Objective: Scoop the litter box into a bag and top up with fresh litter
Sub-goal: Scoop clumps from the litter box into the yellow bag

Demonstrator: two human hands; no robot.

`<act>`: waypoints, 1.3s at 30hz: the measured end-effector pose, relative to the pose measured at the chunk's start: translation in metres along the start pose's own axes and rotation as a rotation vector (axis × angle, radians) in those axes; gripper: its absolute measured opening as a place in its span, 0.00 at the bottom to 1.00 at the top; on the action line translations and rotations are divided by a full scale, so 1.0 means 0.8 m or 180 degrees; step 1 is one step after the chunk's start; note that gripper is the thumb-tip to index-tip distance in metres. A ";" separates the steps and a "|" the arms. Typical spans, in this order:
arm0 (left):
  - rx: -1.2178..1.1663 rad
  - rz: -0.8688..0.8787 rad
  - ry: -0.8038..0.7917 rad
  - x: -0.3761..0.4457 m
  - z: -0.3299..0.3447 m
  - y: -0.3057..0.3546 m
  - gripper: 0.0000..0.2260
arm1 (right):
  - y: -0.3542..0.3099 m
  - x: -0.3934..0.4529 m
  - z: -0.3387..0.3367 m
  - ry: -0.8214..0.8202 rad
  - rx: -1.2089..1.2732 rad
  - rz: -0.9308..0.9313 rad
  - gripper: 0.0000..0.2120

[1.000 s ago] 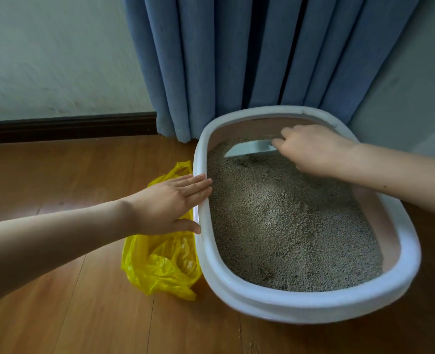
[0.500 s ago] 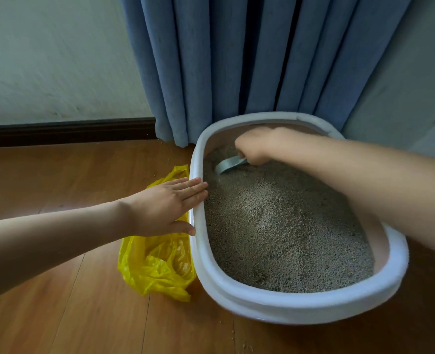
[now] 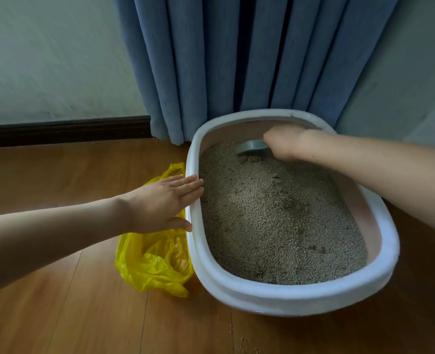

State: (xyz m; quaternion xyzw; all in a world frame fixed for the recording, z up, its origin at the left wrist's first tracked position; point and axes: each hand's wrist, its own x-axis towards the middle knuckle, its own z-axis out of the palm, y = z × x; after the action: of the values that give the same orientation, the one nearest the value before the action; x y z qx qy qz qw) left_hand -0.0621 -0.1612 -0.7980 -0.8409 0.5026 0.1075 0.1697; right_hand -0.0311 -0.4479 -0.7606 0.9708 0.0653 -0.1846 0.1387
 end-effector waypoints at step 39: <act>0.0317 0.0004 -0.0049 -0.004 -0.009 0.004 0.41 | 0.077 -0.112 -0.007 -0.1252 0.0592 0.0401 0.11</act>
State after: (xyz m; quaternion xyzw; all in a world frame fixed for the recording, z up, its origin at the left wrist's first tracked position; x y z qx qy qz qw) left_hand -0.0667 -0.1627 -0.7908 -0.8302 0.5065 0.0889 0.2152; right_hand -0.1008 -0.5114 -0.7067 0.9269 -0.0411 -0.3665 0.0699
